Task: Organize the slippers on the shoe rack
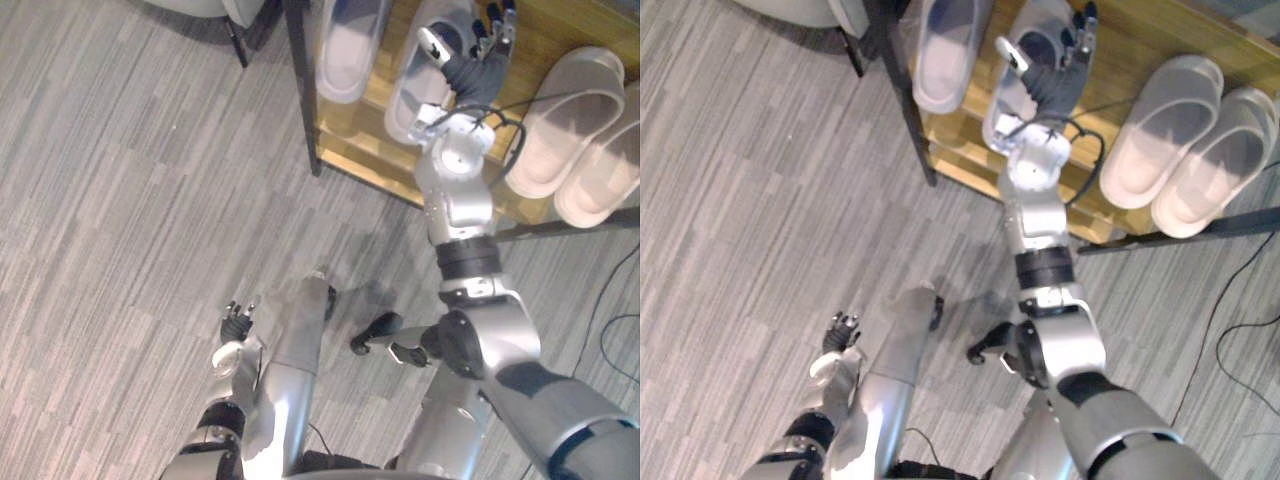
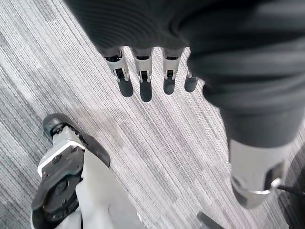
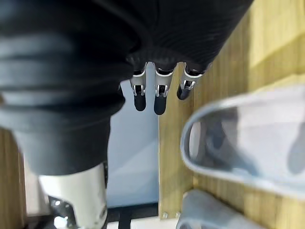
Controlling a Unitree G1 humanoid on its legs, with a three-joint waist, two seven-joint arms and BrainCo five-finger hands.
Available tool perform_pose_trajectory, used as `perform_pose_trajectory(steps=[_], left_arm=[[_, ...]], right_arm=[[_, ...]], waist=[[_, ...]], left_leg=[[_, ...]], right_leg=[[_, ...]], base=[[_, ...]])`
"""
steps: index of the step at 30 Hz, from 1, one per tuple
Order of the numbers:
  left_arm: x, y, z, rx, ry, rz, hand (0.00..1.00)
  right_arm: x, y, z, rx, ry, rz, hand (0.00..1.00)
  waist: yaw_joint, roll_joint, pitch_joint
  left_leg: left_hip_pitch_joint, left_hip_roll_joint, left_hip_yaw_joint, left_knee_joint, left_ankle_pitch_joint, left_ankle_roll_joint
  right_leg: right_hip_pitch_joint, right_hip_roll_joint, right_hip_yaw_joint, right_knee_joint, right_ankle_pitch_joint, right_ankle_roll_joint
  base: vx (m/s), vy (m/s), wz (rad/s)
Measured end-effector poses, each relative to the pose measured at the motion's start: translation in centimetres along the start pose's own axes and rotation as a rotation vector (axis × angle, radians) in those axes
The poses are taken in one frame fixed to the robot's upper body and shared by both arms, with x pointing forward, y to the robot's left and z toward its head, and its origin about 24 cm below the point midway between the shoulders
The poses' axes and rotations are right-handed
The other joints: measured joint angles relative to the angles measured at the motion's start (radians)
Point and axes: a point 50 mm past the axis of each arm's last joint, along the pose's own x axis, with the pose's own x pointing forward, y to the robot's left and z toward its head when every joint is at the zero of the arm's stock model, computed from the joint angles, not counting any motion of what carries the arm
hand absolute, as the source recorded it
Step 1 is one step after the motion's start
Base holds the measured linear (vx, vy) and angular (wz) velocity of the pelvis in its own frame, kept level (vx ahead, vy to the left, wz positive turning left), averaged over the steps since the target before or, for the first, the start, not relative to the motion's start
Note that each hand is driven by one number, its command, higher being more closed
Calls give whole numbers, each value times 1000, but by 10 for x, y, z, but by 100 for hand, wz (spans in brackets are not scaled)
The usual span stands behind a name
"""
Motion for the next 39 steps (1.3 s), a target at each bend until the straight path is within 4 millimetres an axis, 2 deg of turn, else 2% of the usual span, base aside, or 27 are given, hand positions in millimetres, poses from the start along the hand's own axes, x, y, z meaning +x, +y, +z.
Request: perform_pose_trajectory(steps=[4, 12, 20, 32, 39], left_arm=[[0, 0, -1, -1, 2, 1, 0], [0, 1, -1, -3, 3, 4, 0], [-1, 2, -4, -1, 13, 8, 0], [0, 8, -3, -20, 15, 33, 0], [1, 6, -4, -25, 23, 36, 0]], right_arm=[[-6, -11, -16, -56, 38, -27, 0], [-8, -23, -28, -38, 110, -100, 0], [-13, -20, -53, -1, 232, -30, 0], [0, 15, -33, 39, 192, 138, 0], [5, 23, -22, 60, 169, 150, 0]], waist=[[-3, 1, -1], [-10, 3, -2], [-7, 7, -12], [-2, 15, -17], [8, 15, -17]], left_leg=[[10, 16, 11, -2, -1, -1], [9, 25, 14, -7, 0, -1], [-12, 32, 11, -1, -1, -1], [-64, 23, -9, 16, 2, -7], [-77, -2, -22, 18, 4, -10]], right_leg=[[0, 14, 8, -6, 0, 0], [-3, 23, 8, -13, 3, -5], [-24, 29, 9, -12, 9, -16], [-59, 22, -6, 5, 5, -12], [-56, 4, -19, 12, 0, -4]], base=[[-21, -8, -11], [-5, 1, -2], [1, 2, -1], [1, 1, 3], [6, 17, 11]])
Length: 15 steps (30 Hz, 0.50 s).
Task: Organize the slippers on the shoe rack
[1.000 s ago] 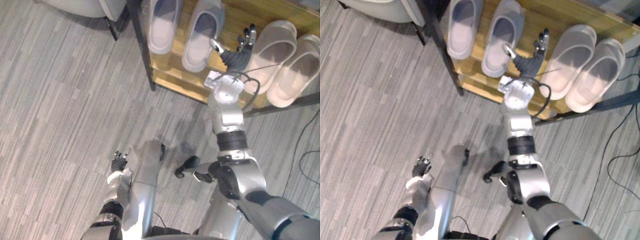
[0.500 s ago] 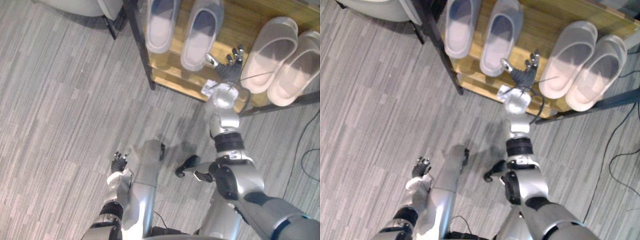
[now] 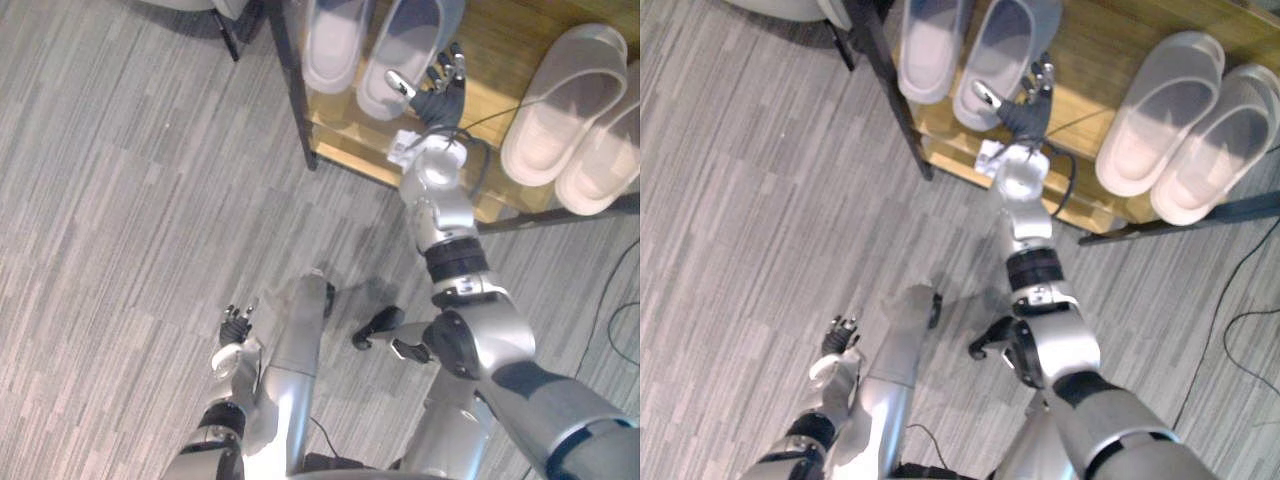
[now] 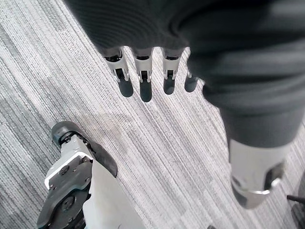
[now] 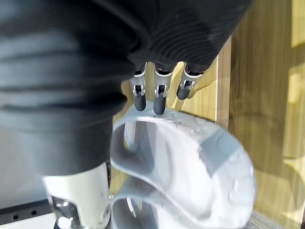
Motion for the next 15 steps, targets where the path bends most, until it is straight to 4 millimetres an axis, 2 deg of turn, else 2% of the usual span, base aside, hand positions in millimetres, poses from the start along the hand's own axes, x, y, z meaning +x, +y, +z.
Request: perform_pose_trajectory(steps=[3, 10, 15], left_arm=[[0, 0, 0, 0, 1, 0, 0], [1, -2, -1, 3, 10, -1, 0], [1, -2, -3, 8, 16, 0, 0]], right_arm=[[2, -1, 2, -5, -1, -9, 0], [11, -19, 6, -31, -11, -51, 0], [16, -22, 9, -35, -2, -62, 0]], waist=[[1, 0, 0], [9, 2, -1], [9, 5, -2]], left_leg=[[-2, -4, -1, 0, 0, 0], [-14, -23, -14, 0, 5, -6], [-13, -22, -14, 0, 8, -9]], right_leg=[[1, -5, -2, 2, -2, 4], [1, -24, -16, 16, -14, 1], [1, -25, -16, 21, -19, -5]], base=[[-5, 18, 6], [-5, 2, 10], [-4, 0, 2]])
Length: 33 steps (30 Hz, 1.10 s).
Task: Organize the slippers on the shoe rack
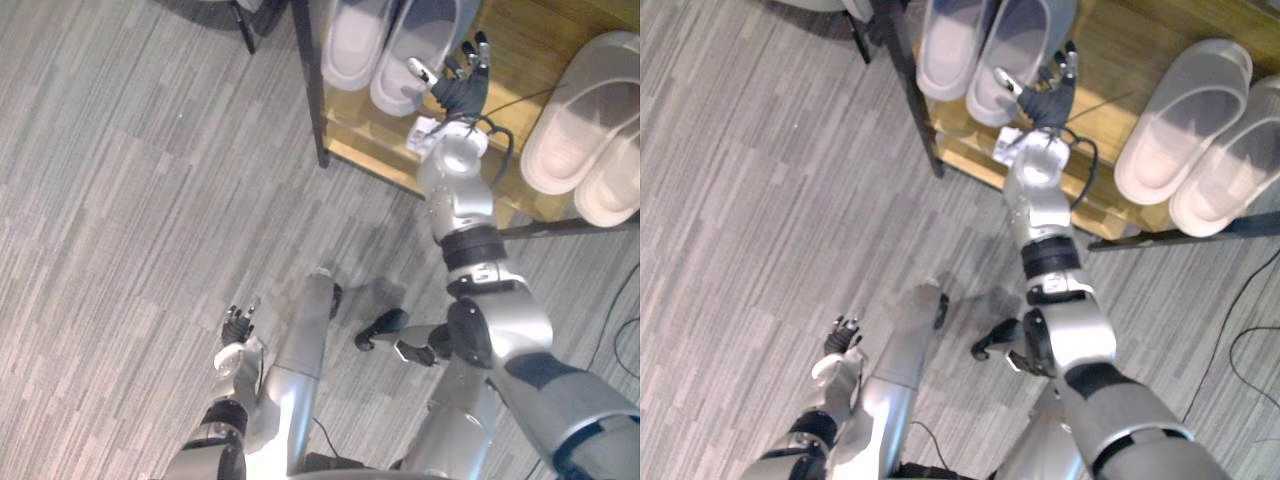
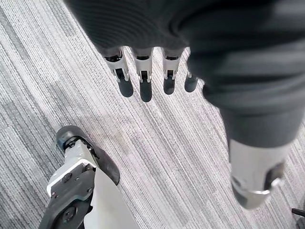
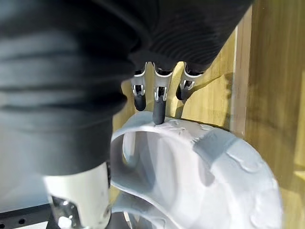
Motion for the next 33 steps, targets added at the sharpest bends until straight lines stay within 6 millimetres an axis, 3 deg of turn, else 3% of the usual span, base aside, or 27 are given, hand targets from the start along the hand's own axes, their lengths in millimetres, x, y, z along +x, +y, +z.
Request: perform_pose_trajectory(steps=[5, 8, 12, 16, 18, 21, 22, 26, 29, 31, 33], left_arm=[[0, -1, 0, 3, -2, -4, 0], [-1, -2, -3, 2, 9, -4, 0], [-2, 3, -6, -23, 21, 12, 0], [-5, 14, -12, -20, 31, 27, 0], [-7, 20, -16, 9, 39, 28, 0], [-12, 35, -25, 98, 58, 18, 0], [-14, 38, -29, 154, 69, 3, 0], [-22, 48, -45, 294, 128, -48, 0], [-30, 57, -59, 380, 173, -71, 0], [-38, 63, -72, 451, 222, -92, 0], [-42, 67, -79, 477, 251, -94, 0]], right_arm=[[-1, 3, -1, -9, -1, 27, 0], [-7, 5, -11, -41, 19, 48, 0], [-28, 7, -34, -113, 30, 108, 0], [-60, 0, -60, -201, 37, 176, 0], [-83, -11, -84, -264, 79, 215, 0], [-124, -29, -127, -343, 215, 285, 0], [-145, -46, -147, -395, 297, 300, 0], [-205, -92, -198, -501, 563, 314, 0], [-247, -126, -221, -561, 745, 301, 0], [-283, -160, -235, -598, 909, 243, 0], [-302, -177, -239, -607, 992, 199, 0]], waist=[[-4, 1, -1], [-10, 3, 0], [-37, 1, -1], [-74, -2, -3], [-95, -8, -8], [-126, -39, -34], [-135, -52, -50], [-168, -84, -115], [-190, -91, -159], [-206, -85, -202], [-219, -80, -225]], left_leg=[[22, 9, 8, 0, 0, 0], [73, 31, 17, -21, -1, 1], [168, 68, 46, -87, 4, 5], [301, 96, 79, -195, 25, 9], [405, 107, 104, -293, 49, 11], [548, 117, 133, -451, 94, 8], [611, 118, 140, -522, 117, 8], [750, 117, 165, -715, 184, 9], [861, 109, 186, -846, 228, 11], [952, 103, 207, -962, 266, 13], [1002, 101, 217, -1030, 292, 15]], right_leg=[[10, 8, 11, -4, 1, -2], [53, 33, 16, -37, 15, -9], [119, 74, 28, -114, 40, 5], [217, 115, 39, -223, 91, -9], [297, 143, 46, -316, 125, -1], [407, 185, 49, -461, 180, 14], [457, 205, 48, -528, 205, 22], [566, 251, 46, -703, 272, 41], [643, 275, 56, -808, 314, 58], [706, 295, 66, -896, 348, 72], [738, 307, 68, -946, 367, 78]], base=[[-7, 7, -6], [-16, 11, -19], [-11, 4, -28], [32, -15, -25], [82, -37, -26], [97, -36, -22], [113, -33, -15], [101, 13, -11], [114, 54, -17], [131, 57, -19], [119, 32, -12]])
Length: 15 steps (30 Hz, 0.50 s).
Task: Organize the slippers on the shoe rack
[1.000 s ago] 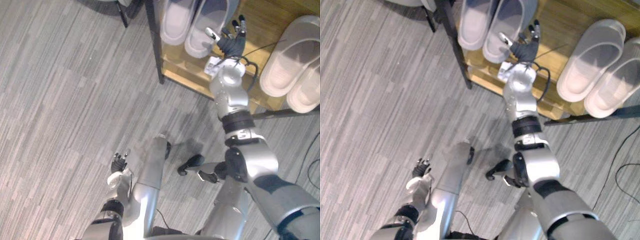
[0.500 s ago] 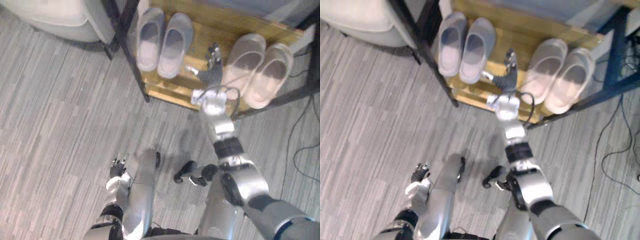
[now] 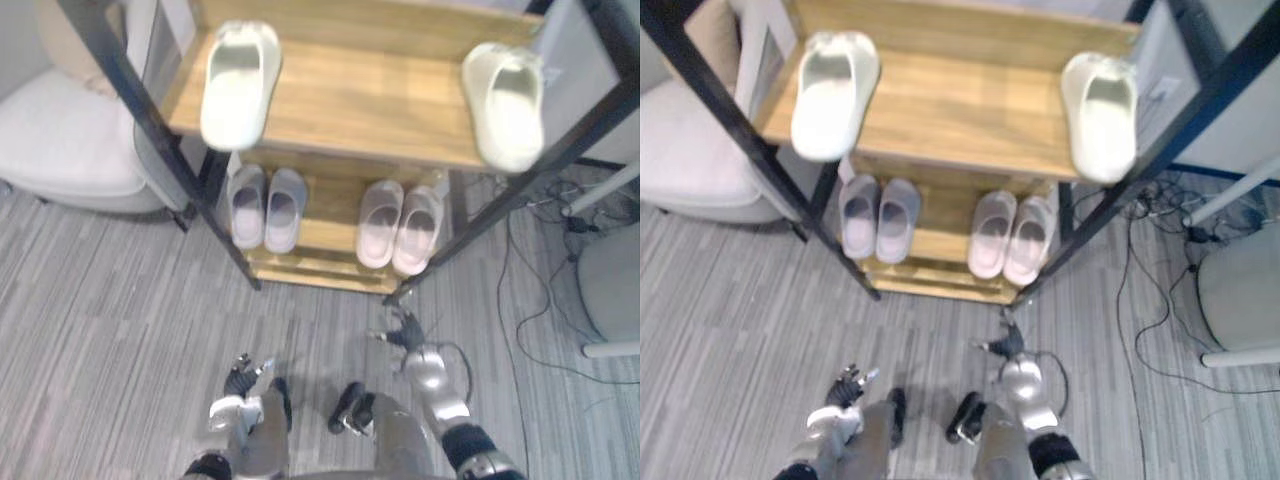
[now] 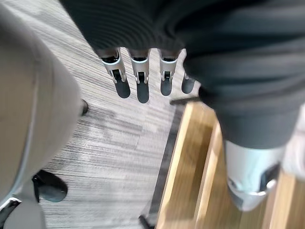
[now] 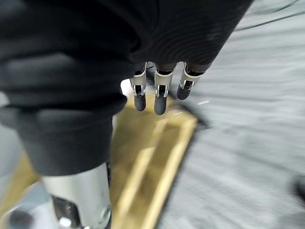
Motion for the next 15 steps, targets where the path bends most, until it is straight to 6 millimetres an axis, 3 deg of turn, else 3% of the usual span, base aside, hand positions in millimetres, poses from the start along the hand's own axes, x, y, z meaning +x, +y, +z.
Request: perform_pose_trajectory(steps=[5, 8, 15], left_arm=[[-7, -8, -15, 86, 33, -48, 0], [-10, -21, -20, 162, 33, -93, 0], [-12, -49, -14, 421, -31, -231, 0]], right_arm=[[-18, -10, -63, 49, 248, -40, 0], [-25, -15, -85, 120, 358, -80, 0], [-30, -7, -92, 174, 396, -82, 0]], waist=[[-11, 37, -53], [-11, 58, -70], [-11, 60, -79]], left_leg=[[133, 0, 10, -180, 68, 0], [157, 3, 11, -194, 70, 0], [225, 3, 32, -232, 79, -5]], right_leg=[[107, 50, -1, -162, 68, 18], [152, 73, 1, -234, 104, 26], [247, 115, 22, -387, 183, 30]], base=[[99, 25, -7], [45, 47, -1], [-16, 35, -9]])
